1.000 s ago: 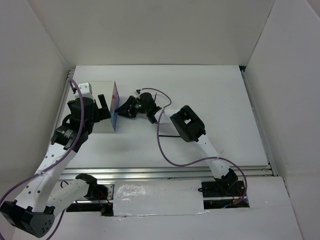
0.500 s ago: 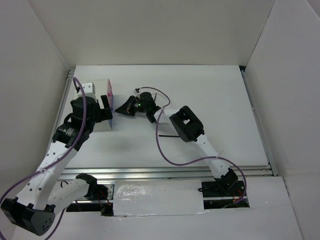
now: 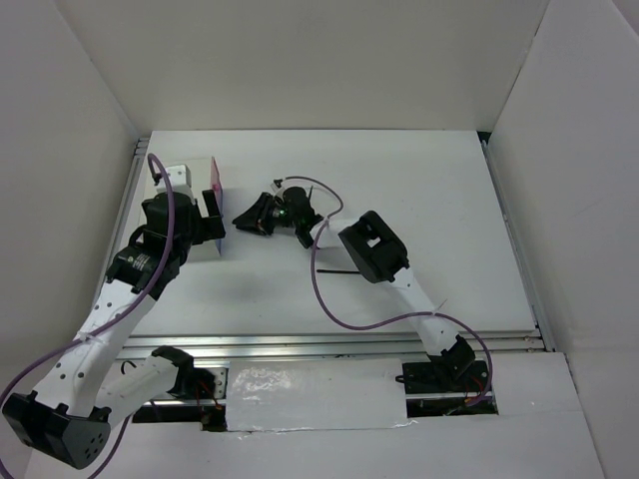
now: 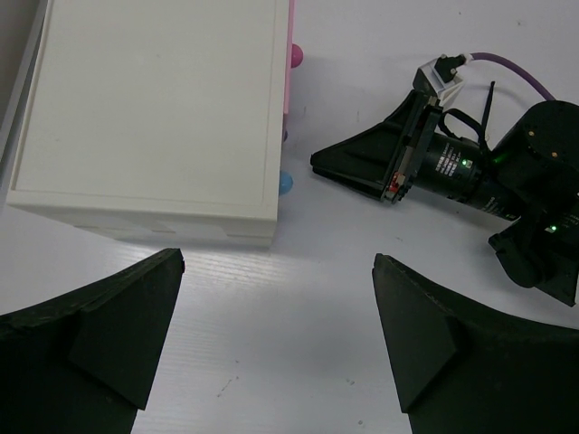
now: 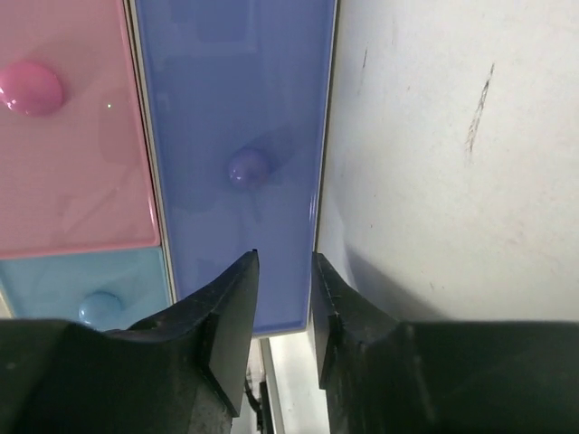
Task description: Organize the makeup
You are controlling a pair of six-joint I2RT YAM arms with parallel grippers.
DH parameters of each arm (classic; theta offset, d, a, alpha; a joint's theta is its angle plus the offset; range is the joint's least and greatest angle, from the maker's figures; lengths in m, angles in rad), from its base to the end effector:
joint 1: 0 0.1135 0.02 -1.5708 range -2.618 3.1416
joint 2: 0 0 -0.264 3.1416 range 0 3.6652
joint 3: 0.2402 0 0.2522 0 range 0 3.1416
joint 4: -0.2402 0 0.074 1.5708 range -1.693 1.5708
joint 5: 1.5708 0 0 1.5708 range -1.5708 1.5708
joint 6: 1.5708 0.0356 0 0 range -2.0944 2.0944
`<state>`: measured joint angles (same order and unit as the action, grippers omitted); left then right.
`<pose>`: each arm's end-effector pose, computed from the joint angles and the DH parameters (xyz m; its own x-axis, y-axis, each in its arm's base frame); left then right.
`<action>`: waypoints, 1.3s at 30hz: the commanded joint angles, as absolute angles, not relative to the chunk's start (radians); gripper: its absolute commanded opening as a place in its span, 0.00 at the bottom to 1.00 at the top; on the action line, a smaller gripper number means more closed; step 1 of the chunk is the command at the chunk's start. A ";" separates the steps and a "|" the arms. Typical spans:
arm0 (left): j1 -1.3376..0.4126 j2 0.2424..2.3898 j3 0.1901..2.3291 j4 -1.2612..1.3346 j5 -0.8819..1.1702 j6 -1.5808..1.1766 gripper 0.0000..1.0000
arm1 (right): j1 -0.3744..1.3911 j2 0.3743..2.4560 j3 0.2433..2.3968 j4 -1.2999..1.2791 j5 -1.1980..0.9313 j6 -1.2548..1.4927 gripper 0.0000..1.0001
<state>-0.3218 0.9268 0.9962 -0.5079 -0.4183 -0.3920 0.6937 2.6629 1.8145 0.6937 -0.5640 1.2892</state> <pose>0.1926 -0.0490 0.3562 -0.3494 -0.2515 -0.9026 -0.2092 0.9599 -0.1865 0.4216 0.3753 0.0750 -0.9421 0.2724 -0.1954 -0.1492 0.1814 0.9720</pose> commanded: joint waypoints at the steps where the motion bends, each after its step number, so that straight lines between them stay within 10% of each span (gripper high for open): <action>1: -0.318 0.923 1.022 -0.476 -0.449 -0.385 0.99 | 0.692 2.625 1.878 0.681 -0.568 1.278 0.38; 39: -0.291 0.914 1.031 -0.489 -0.460 -0.405 1.00 | 0.749 2.786 2.102 0.644 -0.437 1.422 0.50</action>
